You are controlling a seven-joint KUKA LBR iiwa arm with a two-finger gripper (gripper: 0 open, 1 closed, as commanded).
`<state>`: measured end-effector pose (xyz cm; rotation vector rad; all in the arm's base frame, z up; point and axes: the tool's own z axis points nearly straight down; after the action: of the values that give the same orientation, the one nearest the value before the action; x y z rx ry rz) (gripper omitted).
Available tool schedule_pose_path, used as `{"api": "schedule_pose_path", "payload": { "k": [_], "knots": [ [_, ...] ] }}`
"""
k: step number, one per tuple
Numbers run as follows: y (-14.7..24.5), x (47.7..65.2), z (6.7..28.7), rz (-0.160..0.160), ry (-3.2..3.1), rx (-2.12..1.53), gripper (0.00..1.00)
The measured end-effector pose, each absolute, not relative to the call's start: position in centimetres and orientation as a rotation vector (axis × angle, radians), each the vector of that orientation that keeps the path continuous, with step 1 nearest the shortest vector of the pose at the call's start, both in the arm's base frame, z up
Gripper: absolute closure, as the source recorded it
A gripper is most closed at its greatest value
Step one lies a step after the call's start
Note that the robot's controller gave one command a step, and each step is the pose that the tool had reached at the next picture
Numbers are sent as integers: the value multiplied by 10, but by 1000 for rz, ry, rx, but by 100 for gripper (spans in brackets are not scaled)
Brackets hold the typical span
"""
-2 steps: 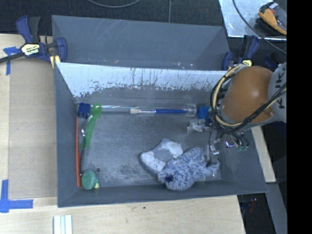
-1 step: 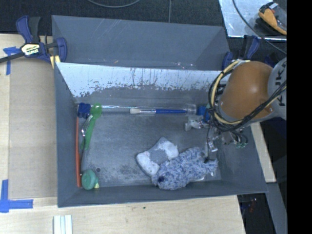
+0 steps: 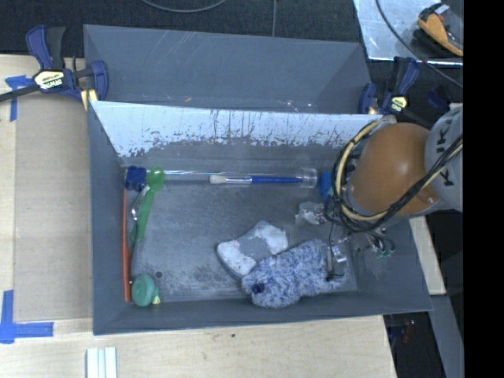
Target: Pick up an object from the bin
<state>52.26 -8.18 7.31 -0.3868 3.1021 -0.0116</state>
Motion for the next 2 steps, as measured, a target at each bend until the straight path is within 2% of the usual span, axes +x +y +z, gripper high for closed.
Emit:
{"api": "schedule_pose_path", "payload": {
  "k": [1, 2],
  "knots": [
    [-54, 526, 73, -11, 3103, -369, 100],
    [-54, 526, 73, -11, 3103, -369, 100]
  ]
}}
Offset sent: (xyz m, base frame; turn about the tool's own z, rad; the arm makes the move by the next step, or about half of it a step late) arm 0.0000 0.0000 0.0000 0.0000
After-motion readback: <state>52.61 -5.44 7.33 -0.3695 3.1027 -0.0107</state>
